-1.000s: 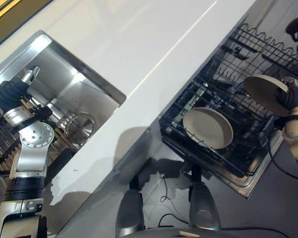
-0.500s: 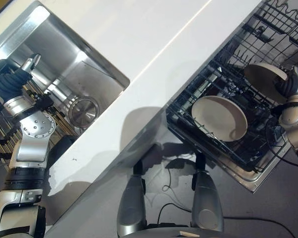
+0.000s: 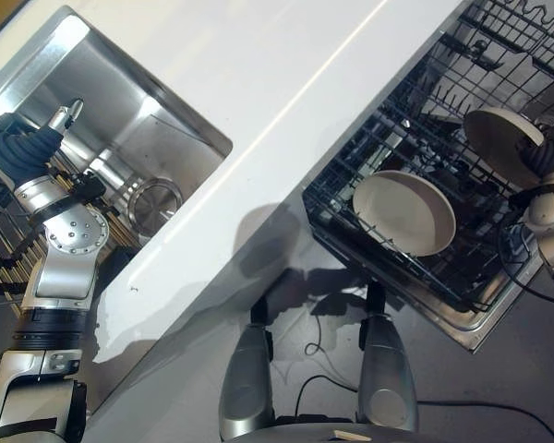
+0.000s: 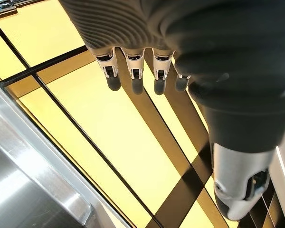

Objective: Pick up plates and place into dishwasher.

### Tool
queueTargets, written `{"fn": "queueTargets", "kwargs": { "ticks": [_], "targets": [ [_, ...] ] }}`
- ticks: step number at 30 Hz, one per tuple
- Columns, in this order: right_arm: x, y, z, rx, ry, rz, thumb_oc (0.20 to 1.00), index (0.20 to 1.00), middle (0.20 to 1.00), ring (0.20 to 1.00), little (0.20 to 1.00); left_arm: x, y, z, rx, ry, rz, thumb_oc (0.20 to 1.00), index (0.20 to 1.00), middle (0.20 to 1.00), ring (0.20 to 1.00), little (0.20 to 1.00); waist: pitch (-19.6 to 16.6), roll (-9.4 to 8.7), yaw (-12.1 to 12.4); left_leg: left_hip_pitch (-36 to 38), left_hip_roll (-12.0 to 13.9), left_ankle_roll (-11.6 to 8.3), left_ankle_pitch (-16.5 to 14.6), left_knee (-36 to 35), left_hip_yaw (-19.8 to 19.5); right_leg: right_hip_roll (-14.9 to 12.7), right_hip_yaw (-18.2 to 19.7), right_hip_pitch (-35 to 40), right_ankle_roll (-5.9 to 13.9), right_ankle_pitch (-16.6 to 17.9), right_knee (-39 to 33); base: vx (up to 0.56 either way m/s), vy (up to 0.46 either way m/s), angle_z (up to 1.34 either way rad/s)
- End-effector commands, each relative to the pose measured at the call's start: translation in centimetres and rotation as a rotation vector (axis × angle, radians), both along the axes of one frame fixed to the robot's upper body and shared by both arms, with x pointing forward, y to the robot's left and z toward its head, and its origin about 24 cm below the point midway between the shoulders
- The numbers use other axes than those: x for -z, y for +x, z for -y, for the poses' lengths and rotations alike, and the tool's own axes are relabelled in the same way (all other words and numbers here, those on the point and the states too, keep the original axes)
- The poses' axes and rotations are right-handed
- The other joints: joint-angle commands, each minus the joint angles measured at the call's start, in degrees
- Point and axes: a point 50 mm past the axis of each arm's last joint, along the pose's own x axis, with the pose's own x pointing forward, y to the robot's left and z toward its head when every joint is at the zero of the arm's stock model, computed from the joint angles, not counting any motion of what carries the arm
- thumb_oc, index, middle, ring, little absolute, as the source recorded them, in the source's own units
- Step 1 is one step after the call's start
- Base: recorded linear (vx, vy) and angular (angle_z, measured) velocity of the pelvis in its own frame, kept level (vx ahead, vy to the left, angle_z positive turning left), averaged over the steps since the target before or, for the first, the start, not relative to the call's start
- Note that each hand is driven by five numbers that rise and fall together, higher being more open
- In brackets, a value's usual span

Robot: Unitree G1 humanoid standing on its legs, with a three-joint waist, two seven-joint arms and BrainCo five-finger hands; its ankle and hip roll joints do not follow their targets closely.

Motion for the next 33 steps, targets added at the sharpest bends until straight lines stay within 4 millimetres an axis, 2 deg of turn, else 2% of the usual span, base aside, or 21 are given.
{"fn": "queueTargets", "kwargs": {
  "ticks": [1, 2, 12, 17, 23, 28, 33],
  "targets": [
    [5.4, -0.4, -0.7, -0.001, 0.145, -0.160, 0.862, 0.862, 0.862, 0.862, 0.862, -1.5, -0.6, -0.2, 0.006, 0.031, 0.075, 1.000, 1.000, 1.000, 1.000, 1.000, -2.2, -0.28, -0.9, -3.4, -1.4, 4.18, 6.4, -3.5, 2.1, 2.2, 0.6, 3.3, -4.77, -4.8, -2.1, 0.00, 0.000, 0.00],
    [5.6, -0.5, -0.7, 0.004, 0.158, -0.144, 1.000, 1.000, 1.000, 1.000, 1.000, -1.5, -0.6, -0.2, 0.012, 0.033, 0.073, 1.000, 1.000, 1.000, 1.000, 1.000, -2.5, -0.54, -0.9, -2.8, -1.3, 4.17, 6.4, -3.9, 2.3, 2.1, 0.6, 3.9, -4.66, -4.6, -2.6, 0.00, 0.000, 0.00],
    [6.7, -1.8, -0.8, 0.038, 0.257, -0.043, 1.000, 1.000, 1.000, 1.000, 1.000, -0.3, -0.9, -0.4, 0.023, 0.062, 0.024, 1.000, 1.000, 1.000, 1.000, 1.000, -5.2, -2.53, -1.5, 1.3, -1.0, 4.06, 5.1, -4.8, 3.7, 1.2, 0.6, 9.3, -3.81, -3.1, -7.1, 0.02, 0.024, -0.03],
    [8.3, -3.7, -0.5, 0.061, 0.270, -0.046, 1.000, 1.000, 1.000, 1.000, 1.000, 1.6, -2.0, -1.1, 0.028, 0.050, -0.027, 1.000, 1.000, 1.000, 1.000, 1.000, -7.3, -3.97, -1.8, 4.6, -1.0, 4.23, 3.7, -4.7, 4.4, 0.5, 1.2, 13.2, -3.07, -2.2, -9.7, 0.08, 0.036, -0.07],
    [9.1, -5.4, -0.5, 0.069, 0.269, -0.045, 1.000, 1.000, 1.000, 1.000, 1.000, 3.2, -2.7, -1.4, 0.039, 0.080, -0.112, 1.000, 1.000, 1.000, 1.000, 1.000, -9.6, -5.20, -1.9, 8.0, -0.9, 4.37, 2.7, -6.1, 5.3, 0.0, 1.5, 16.7, -1.93, -1.4, -12.3, 0.08, 0.022, -0.03],
    [8.7, -6.2, -0.5, 0.088, 0.283, 0.012, 1.000, 1.000, 1.000, 1.000, 1.000, 3.9, -3.6, -2.1, 0.018, 0.068, -0.140, 1.000, 1.000, 1.000, 1.000, 1.000, -10.5, -5.54, -2.2, 9.8, -0.9, 4.42, 2.3, -6.8, 5.9, -0.3, 1.8, 18.3, -1.29, -0.9, -13.5, 0.05, 0.034, -0.11],
    [7.5, -7.0, -0.9, 0.079, 0.291, 0.143, 1.000, 1.000, 1.000, 1.000, 1.000, 5.0, -4.4, -2.7, -0.007, 0.055, -0.157, 1.000, 1.000, 1.000, 1.000, 1.000, -10.8, -4.84, -3.1, 10.5, -0.9, 4.38, 1.6, -6.1, 6.3, -0.8, 2.7, 18.5, -0.97, -1.1, -13.2, 0.04, 0.087, -0.07]
  ]
}}
